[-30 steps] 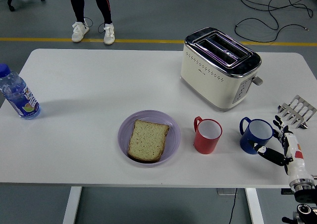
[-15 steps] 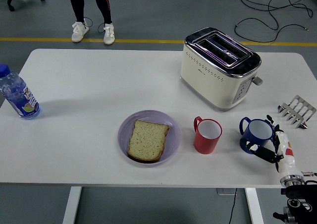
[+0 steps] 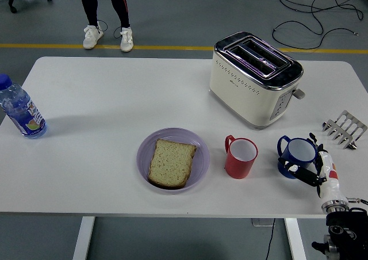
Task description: Pick up the cup,pour liquid into bread,place the cup on the desk
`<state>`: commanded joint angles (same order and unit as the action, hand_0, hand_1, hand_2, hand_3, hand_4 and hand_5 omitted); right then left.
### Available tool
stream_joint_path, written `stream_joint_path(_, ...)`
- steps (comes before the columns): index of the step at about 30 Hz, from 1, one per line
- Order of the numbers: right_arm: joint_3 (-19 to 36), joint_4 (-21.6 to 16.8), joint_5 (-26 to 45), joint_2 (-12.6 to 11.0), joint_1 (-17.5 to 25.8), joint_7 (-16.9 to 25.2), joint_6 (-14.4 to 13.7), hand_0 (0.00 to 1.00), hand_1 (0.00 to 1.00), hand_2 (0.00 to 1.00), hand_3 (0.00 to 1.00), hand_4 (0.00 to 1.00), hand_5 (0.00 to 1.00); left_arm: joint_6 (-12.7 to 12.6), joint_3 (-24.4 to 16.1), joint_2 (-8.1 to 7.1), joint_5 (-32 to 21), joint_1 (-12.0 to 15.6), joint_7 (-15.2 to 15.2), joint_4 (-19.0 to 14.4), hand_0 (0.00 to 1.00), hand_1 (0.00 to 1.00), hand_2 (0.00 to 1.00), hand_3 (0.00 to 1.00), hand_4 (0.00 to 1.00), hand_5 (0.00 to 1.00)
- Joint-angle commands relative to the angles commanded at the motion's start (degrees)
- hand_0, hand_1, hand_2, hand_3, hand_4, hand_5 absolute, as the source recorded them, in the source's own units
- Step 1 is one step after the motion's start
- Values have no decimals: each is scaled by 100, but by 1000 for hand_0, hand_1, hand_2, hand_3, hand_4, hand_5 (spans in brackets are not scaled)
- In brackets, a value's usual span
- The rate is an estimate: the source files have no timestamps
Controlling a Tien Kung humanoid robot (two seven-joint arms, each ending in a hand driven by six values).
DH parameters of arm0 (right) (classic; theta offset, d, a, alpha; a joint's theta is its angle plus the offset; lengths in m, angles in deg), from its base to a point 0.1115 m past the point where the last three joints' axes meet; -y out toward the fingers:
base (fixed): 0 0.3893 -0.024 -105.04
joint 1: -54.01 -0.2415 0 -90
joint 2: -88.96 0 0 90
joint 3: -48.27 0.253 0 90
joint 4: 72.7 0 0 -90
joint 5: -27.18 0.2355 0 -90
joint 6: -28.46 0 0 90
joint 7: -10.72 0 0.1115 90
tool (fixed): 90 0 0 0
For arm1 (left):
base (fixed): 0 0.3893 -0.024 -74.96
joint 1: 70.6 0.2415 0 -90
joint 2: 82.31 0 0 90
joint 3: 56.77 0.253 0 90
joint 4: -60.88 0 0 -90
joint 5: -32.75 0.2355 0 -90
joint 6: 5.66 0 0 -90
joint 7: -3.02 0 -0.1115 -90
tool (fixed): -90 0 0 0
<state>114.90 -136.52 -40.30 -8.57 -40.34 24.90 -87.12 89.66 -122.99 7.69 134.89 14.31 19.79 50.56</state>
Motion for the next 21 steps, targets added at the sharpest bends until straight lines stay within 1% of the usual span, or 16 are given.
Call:
stream_joint_path(9,-111,299,81,17,-169,19,-4,900,838,927,987,998,128,-2,-25,0,21,9,-1,0,656,689,706,590,305,876)
stream_joint_path(10,-131,333,109,18,-182,27,-10,865,808,891,940,998,137,2,-19,0,24,10,-2,0,656,688,706,590,306,876)
stream_joint_path(15,-196,414,313,29,-198,114,-39,865,808,891,940,998,137,2,-16,0,36,8,-3,0,656,688,706,590,306,876)
stream_joint_path(16,-206,426,352,28,-195,131,-42,838,787,833,898,977,137,2,-18,0,40,9,-3,0,656,688,704,590,305,876)
stream_joint_path(21,-225,482,635,25,-182,315,-75,838,787,833,898,977,137,-1,-3,0,12,4,-6,0,656,688,704,590,305,876)
